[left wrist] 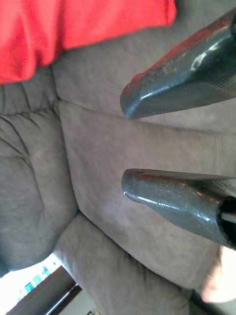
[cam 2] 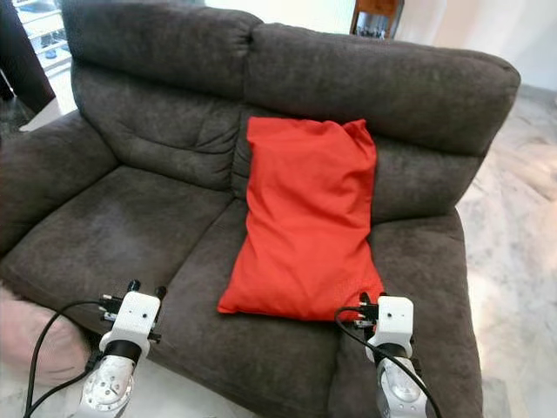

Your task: Move the pillow to the sofa from floor

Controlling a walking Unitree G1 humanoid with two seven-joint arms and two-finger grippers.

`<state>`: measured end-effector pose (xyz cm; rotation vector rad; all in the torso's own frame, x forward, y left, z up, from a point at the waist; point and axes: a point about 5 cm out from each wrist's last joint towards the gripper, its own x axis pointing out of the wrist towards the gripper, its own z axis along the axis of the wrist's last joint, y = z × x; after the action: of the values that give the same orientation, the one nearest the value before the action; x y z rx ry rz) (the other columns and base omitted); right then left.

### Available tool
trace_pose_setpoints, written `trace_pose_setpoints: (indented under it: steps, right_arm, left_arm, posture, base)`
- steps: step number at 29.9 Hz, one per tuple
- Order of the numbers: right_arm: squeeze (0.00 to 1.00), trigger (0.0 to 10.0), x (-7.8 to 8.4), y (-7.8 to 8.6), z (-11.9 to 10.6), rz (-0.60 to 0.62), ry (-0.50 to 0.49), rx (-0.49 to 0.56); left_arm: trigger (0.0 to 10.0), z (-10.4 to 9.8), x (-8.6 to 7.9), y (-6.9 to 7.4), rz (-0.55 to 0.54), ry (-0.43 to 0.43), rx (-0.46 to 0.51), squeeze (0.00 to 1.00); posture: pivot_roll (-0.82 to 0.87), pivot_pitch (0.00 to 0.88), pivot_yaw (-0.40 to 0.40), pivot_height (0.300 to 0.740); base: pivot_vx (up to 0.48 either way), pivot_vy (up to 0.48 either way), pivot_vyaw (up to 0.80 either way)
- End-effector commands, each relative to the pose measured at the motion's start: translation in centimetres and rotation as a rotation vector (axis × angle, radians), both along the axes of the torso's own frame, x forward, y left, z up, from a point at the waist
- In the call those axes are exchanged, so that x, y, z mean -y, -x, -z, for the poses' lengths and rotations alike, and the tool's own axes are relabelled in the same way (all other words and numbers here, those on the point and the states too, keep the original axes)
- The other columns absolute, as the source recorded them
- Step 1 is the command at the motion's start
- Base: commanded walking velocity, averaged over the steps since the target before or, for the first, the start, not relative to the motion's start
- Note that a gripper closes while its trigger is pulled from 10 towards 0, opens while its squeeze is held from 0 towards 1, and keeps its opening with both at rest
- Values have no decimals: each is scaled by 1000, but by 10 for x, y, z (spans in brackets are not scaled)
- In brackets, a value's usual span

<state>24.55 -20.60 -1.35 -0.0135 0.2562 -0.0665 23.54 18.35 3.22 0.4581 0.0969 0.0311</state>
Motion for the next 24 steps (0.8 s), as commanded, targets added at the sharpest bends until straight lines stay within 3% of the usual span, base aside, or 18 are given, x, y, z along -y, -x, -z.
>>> trace_pose_setpoints:
  steps: [1,24]
  right_arm:
    - [0,10000,5,5,4,5,8,-28]
    - [0,10000,5,6,8,9,3,-69]
  left_arm:
    - [10000,1,2,0,-3,5,-7,0]
    - [10000,1,2,0,1,13,-8,0]
  posture:
    - [179,78,-31,740]
    - [180,70,-28,740]
  base:
    - [0,315,0]
    - [0,315,0]
